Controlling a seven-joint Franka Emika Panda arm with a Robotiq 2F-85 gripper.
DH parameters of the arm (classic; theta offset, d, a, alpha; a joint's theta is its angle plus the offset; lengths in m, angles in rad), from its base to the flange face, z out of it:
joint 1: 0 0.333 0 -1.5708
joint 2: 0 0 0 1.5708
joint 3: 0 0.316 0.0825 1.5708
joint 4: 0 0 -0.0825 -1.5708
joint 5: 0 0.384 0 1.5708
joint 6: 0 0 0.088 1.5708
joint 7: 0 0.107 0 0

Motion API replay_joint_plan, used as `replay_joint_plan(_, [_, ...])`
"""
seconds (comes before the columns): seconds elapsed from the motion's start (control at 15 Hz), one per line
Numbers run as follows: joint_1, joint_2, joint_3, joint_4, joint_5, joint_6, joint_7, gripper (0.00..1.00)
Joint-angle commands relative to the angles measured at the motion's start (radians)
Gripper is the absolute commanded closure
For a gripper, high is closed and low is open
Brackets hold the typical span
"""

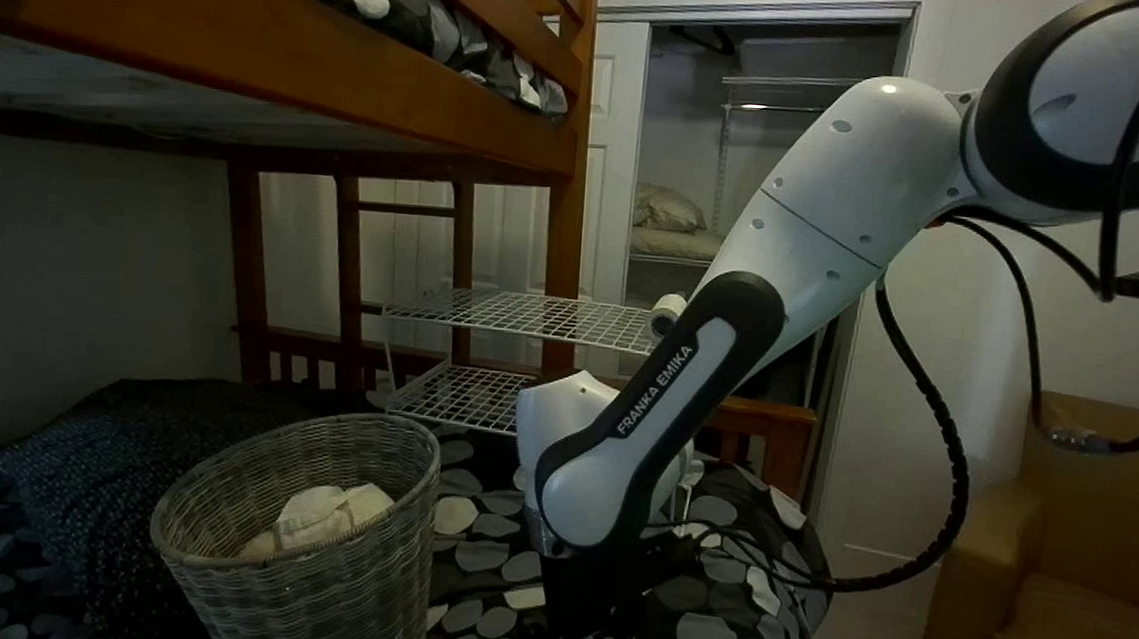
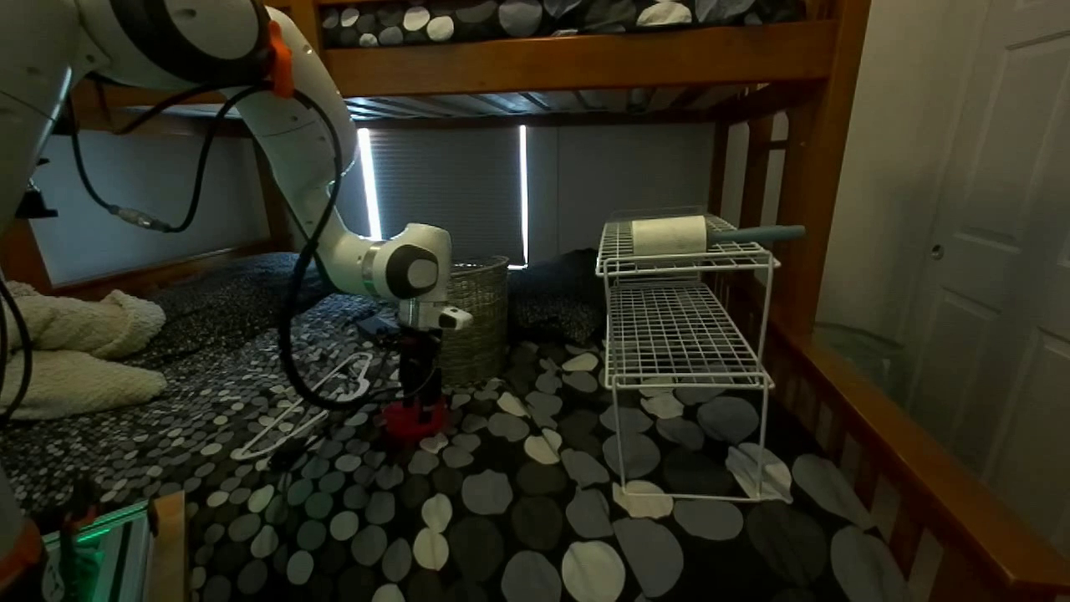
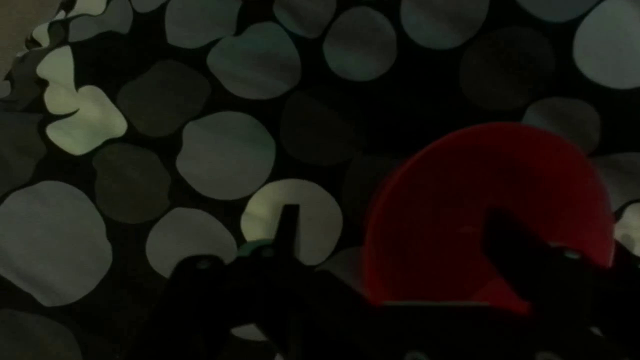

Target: Remove the red bowl from the bed and put it on the second shelf on the white stand

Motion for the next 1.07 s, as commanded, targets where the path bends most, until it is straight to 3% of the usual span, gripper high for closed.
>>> replay_joint_plan(0.0, [0.033, 0.044, -0.036, 0.025, -0.022, 0.019, 0.075, 0.40])
replay_joint_plan(0.53, [0.040, 0.036, -0.070, 0.012, -0.034, 0.007, 0.147, 1.00])
replay_joint_plan(0.8, [0.018, 0.026, -0.047, -0.001, -0.018, 0.018, 0.101, 0.99])
replay_joint_plan(1.0, [-0.057, -0.042, -0.032, -0.081, 0.110, 0.059, 0.103, 0.99])
